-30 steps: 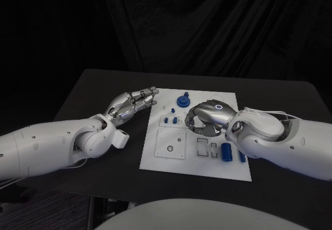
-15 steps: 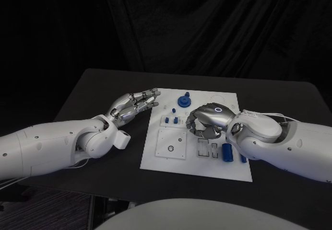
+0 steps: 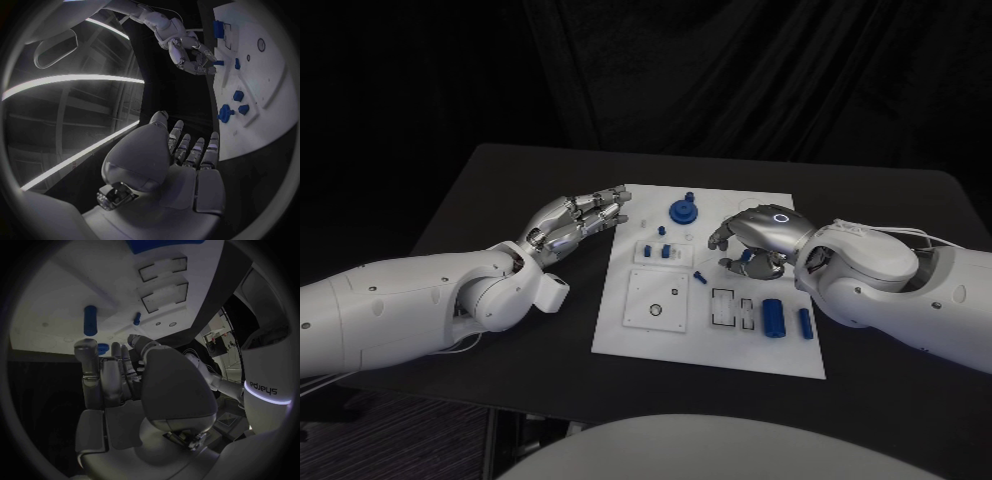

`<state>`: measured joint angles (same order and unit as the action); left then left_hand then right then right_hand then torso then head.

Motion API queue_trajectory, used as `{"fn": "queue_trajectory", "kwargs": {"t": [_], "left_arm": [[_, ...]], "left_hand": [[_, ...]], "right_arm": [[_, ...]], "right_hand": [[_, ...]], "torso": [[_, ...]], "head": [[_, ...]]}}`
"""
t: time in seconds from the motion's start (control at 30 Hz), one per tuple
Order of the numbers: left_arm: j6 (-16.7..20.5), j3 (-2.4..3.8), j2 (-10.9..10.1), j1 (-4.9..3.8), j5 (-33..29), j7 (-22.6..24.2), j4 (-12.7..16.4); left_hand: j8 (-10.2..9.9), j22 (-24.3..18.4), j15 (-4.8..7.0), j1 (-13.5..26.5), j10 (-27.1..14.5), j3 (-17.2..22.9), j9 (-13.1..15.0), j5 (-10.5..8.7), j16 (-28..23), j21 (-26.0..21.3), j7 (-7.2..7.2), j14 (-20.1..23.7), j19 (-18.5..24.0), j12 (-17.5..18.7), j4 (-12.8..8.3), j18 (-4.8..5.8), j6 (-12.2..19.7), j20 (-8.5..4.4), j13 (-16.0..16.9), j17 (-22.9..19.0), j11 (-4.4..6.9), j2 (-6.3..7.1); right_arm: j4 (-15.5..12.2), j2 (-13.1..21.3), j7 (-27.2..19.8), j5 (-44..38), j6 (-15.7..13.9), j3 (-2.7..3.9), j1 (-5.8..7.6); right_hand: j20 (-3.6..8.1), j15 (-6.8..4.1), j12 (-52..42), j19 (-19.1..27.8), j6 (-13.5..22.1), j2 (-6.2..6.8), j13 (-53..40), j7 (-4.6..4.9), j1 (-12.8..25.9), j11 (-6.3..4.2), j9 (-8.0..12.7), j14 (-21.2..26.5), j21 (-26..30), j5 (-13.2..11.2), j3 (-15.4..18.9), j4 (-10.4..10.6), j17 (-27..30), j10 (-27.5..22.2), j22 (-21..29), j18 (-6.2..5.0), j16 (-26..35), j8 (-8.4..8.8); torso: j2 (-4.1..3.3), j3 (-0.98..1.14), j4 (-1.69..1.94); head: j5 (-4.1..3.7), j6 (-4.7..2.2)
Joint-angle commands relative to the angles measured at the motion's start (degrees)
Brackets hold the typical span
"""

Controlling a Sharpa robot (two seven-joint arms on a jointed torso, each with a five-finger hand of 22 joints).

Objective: Assemble the parts on the task board

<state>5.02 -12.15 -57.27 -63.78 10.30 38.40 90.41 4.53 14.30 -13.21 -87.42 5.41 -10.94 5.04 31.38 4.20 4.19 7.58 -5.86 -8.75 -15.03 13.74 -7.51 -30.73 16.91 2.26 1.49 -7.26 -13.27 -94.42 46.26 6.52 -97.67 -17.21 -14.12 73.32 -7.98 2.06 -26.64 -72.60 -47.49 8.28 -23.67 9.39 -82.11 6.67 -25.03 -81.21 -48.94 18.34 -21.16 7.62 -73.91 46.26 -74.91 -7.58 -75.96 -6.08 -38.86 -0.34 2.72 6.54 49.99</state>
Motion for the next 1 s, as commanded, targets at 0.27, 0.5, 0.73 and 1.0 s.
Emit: {"fn": "queue_trajectory", "kwargs": {"t": [0.27, 0.5, 0.73, 1.0], "left_arm": [[-0.8, 0.05, 0.3, 0.09, -0.3, 0.4, -0.2], [-0.9, 0.05, 0.5, 0.12, -0.3, 0.2, -0.3], [-1.0, 0.05, 0.7, 0.16, -0.3, 0.1, -0.4], [-1.1, 0.05, 1.0, 0.21, -0.3, -0.1, -0.7]], "left_hand": [[0.3, 0.1, 0.0, -0.9, 0.0, 0.6, 0.1, 0.31, 0.2, 0.2, 0.11, -0.5, -0.6, -0.3, 0.0, 0.93, -0.2, 0.0, 0.1, 0.1, -0.37, -0.15], [0.3, 0.0, -0.03, -1.0, 0.0, 0.8, 0.1, 0.32, 0.3, 0.3, 0.14, -0.6, -0.7, -0.4, 0.0, 1.01, -0.2, 0.0, 0.1, 0.1, -0.43, -0.26], [0.3, 0.0, -0.05, -1.1, 0.0, 0.9, 0.0, 0.32, 0.3, 0.3, 0.16, -0.6, -0.7, -0.4, 0.0, 1.06, -0.2, 0.0, 0.1, 0.1, -0.47, -0.32], [0.3, 0.0, -0.07, -1.1, 0.0, 1.0, 0.0, 0.32, 0.3, 0.3, 0.18, -0.6, -0.8, -0.4, 0.0, 1.12, -0.2, 0.0, 0.1, 0.1, -0.51, -0.37]], "right_arm": [[1.8, -1.7, 4.0, -0.2, 2.1, -0.01, -0.56], [2.3, -3.1, 5.0, 0.0, 1.8, -0.01, -1.34], [3.1, -4.5, 5.6, 0.0, 1.7, -0.01, -1.7], [4.4, -6.4, 6.6, 0.0, 2.2, -0.01, -2.18]], "right_hand": [[0.33, -0.46, -0.1, -1.8, -3.8, -0.7, 1.5, -0.01, 3.4, -0.82, 2.0, -1.3, -1.7, -3.8, 2.5, 3.1, -0.9, 5.4, -5.7, 0.52, -1.4, 0.27], [0.9, -1.11, -1.5, -2.6, -6.7, -0.9, 0.8, -0.72, 5.4, -1.6, 1.9, -1.8, -2.2, -5.9, 4.7, 4.4, -1.2, 8.3, -5.8, 0.62, -1.8, -0.48], [1.13, -1.35, -2.0, -2.7, -7.7, -1.05, 0.4, -1.09, 5.8, -1.87, 1.6, -1.9, -2.1, -5.9, 5.5, 4.6, -1.2, 8.5, -5.8, 0.65, -1.8, -0.91], [1.32, -1.53, -2.3, -2.9, -8.4, -1.34, -0.1, -1.38, 6.7, -2.08, 1.1, -2.0, -2.0, -5.8, 6.4, 5.1, -1.2, 8.5, -5.8, 0.67, -1.9, -1.22]], "torso": [[-0.02, 0.01, -0.12], [-0.1, 0.06, 0.03], [0.0, 0.05, 0.01], [0.01, 0.02, -0.08]], "head": [[-0.18, 0.01], [-0.59, 0.01], [-0.82, 0.01], [-0.82, 0.01]]}}
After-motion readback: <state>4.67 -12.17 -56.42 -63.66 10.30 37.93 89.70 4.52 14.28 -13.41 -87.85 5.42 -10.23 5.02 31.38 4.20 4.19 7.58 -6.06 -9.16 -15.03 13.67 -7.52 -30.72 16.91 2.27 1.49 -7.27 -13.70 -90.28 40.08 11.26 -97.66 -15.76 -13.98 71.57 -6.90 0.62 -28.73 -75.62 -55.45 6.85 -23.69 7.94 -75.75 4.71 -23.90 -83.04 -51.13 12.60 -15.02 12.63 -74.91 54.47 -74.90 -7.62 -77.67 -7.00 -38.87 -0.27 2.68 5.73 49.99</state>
